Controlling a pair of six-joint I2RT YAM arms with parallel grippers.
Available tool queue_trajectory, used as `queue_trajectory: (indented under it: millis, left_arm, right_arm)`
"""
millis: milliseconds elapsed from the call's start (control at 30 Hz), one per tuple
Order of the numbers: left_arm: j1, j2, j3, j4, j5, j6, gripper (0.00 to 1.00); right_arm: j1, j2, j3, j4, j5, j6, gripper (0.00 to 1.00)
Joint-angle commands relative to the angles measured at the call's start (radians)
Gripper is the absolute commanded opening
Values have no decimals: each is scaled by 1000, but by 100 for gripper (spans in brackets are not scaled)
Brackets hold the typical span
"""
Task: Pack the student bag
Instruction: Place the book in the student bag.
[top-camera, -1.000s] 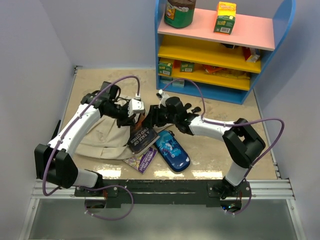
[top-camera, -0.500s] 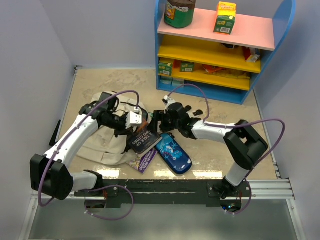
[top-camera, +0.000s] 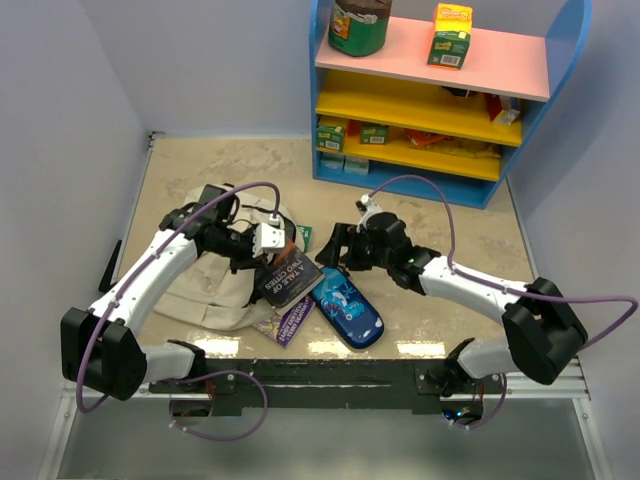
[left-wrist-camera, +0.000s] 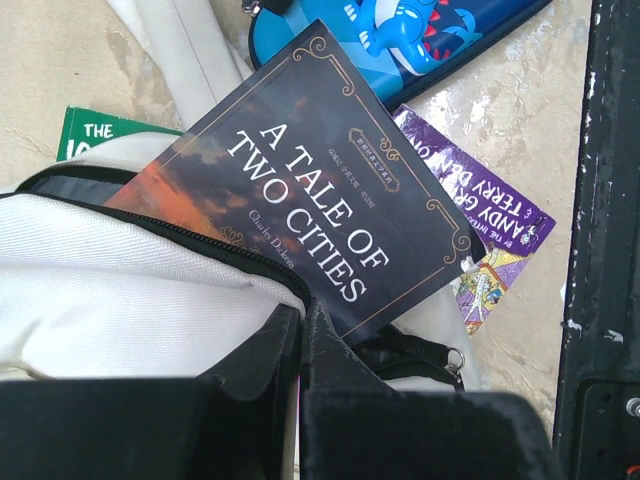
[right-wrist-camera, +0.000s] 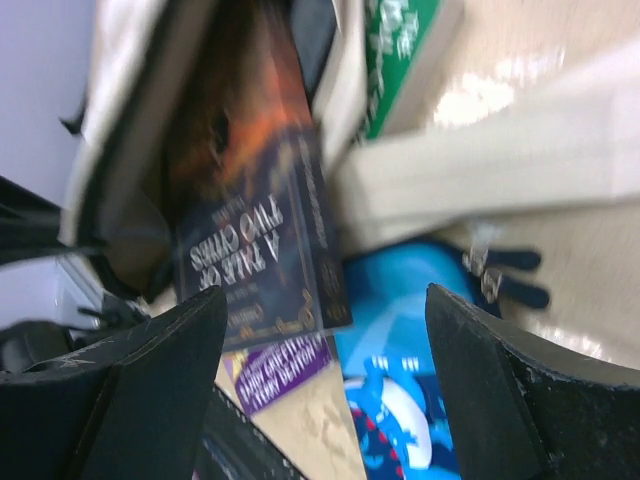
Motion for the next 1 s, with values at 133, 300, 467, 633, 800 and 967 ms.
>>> queue_trajectory:
  millis: [133,300,467,633,800,967]
  left_arm:
    - [-8,-17,28,4,23,-35,0]
    - [-8,-25,28,18,22,-47,0]
    - [-8,-25,28,16,23,-39,1]
    - [-8,-25,27,19,20,-44,1]
    - [-8,-40,18,8,25,-30,1]
    - [-8,-49,31,5,34,-33,1]
  right_arm:
    - [24,82,-74,180,-178,139,81]
    - [32,137,-91,319,-221,222,76]
    - [46,180,-128,486,-228,363,61]
    - [99,205,-79,528,-168,425,14]
    - [115,194,-7,489,-88,402,3]
    - [173,303,126,404,-65,370,46]
